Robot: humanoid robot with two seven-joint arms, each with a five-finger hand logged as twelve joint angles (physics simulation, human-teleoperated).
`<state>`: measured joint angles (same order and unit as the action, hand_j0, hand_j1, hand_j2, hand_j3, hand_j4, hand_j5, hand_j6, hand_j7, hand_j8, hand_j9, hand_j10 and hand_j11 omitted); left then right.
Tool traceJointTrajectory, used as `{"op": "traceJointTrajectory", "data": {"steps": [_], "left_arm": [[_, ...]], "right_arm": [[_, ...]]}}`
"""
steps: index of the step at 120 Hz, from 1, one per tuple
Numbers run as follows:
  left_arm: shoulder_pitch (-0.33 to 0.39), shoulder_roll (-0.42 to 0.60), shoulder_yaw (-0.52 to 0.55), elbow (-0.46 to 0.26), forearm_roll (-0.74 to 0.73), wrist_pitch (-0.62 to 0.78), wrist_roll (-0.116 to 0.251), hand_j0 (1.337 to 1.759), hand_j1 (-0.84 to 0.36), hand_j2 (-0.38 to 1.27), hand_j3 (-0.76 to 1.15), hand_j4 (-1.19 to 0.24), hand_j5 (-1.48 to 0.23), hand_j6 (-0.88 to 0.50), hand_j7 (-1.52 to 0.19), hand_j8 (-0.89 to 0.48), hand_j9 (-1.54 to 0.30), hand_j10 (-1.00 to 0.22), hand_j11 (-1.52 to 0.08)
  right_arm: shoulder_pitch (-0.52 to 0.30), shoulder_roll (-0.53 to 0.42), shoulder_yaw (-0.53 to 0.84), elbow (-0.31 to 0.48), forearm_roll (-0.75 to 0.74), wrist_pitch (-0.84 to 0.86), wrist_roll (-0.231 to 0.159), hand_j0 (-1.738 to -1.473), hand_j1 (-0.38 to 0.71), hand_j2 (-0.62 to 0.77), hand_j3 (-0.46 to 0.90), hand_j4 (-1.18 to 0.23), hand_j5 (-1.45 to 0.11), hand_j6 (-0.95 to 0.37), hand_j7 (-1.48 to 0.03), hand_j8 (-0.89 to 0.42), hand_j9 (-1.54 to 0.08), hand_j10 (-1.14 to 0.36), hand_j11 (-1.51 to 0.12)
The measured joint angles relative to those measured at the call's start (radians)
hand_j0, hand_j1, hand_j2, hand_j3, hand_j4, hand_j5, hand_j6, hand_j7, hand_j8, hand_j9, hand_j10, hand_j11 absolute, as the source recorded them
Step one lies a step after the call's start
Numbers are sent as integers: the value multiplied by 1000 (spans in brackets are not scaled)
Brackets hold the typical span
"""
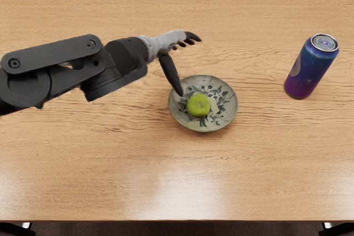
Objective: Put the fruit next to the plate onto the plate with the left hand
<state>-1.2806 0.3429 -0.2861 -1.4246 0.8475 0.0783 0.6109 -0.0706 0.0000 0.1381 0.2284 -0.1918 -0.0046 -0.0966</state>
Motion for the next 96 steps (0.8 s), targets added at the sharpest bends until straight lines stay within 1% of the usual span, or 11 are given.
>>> {"op": "traceJointTrajectory", "data": {"steps": [9, 13, 19, 25, 30, 40, 50, 64, 69, 82, 96], "left_arm": [[2, 77, -52, -1, -87, -84, 0, 1658, 241, 41, 0, -103, -140, -94, -139, -77, -138, -81, -136], [22, 112, -83, -1, -137, -142, 0, 1658, 251, 36, 0, -92, -126, -85, -124, -70, -124, -74, -122], [101, 145, -152, -2, -210, -258, 0, 1658, 264, 30, 0, -79, -107, -74, -107, -62, -106, -65, -105], [205, 186, -238, -1, -264, -395, 0, 1658, 274, 25, 0, -69, -93, -65, -93, -56, -92, -58, -91], [279, 249, -320, 0, -315, -492, 0, 1658, 281, 21, 0, -62, -83, -59, -83, -51, -82, -53, -81], [352, 375, -427, 3, -422, -601, 0, 1658, 295, 16, 0, -49, -65, -47, -65, -42, -64, -43, -64], [377, 494, -475, 11, -537, -650, 0, 1658, 306, 12, 0, -39, -51, -37, -51, -34, -50, -34, -50], [445, 560, -502, 26, -662, -677, 0, 1658, 318, 8, 0, -29, -37, -28, -37, -26, -37, -26, -37], [453, 575, -506, 38, -706, -681, 0, 1658, 321, 8, 0, -26, -33, -25, -33, -23, -33, -23, -33], [454, 596, -512, 154, -830, -687, 0, 1658, 327, 5, 0, -20, -26, -20, -25, -19, -25, -19, -25], [496, 630, -513, 217, -921, -689, 0, 1658, 331, 4, 0, -16, -21, -15, -21, -15, -21, -15, -21]], "right_arm": [[0, 0, 0, 0, 0, 0, 0, -1658, -327, -4, 0, -19, -24, -19, -24, -19, -24, -19, -24], [0, 0, 0, 0, 0, 0, 0, -1658, -327, -4, 0, -19, -24, -19, -24, -19, -24, -19, -24], [0, 0, 0, 0, 0, 0, 0, -1658, -327, -4, 0, -19, -24, -19, -24, -19, -24, -19, -24], [0, 0, 0, 0, 0, 0, 0, -1658, -327, -4, 0, -19, -24, -19, -24, -19, -24, -19, -24], [0, 0, 0, 0, 0, 0, 0, -1658, -327, -4, 0, -19, -24, -19, -24, -19, -24, -19, -24], [0, 0, 0, 0, 0, 0, 0, -1658, -327, -4, 0, -19, -24, -19, -24, -19, -24, -19, -24], [0, 0, 0, 0, 0, 0, 0, -1658, -327, -4, 0, -19, -24, -19, -24, -18, -24, -18, -24], [0, 0, 0, 0, 0, 0, 0, -1658, -327, -4, 0, -19, -24, -19, -24, -18, -24, -18, -24], [0, 0, 0, 0, 0, 0, 0, -1658, -327, -4, 0, -19, -24, -18, -24, -18, -24, -18, -24], [0, 0, 0, 0, 0, 0, 0, -1658, -327, -4, 0, -19, -24, -19, -24, -18, -24, -18, -24], [0, 0, 0, 0, 0, 0, 0, -1658, -327, -4, 0, -19, -24, -18, -24, -18, -24, -18, -24]]}}
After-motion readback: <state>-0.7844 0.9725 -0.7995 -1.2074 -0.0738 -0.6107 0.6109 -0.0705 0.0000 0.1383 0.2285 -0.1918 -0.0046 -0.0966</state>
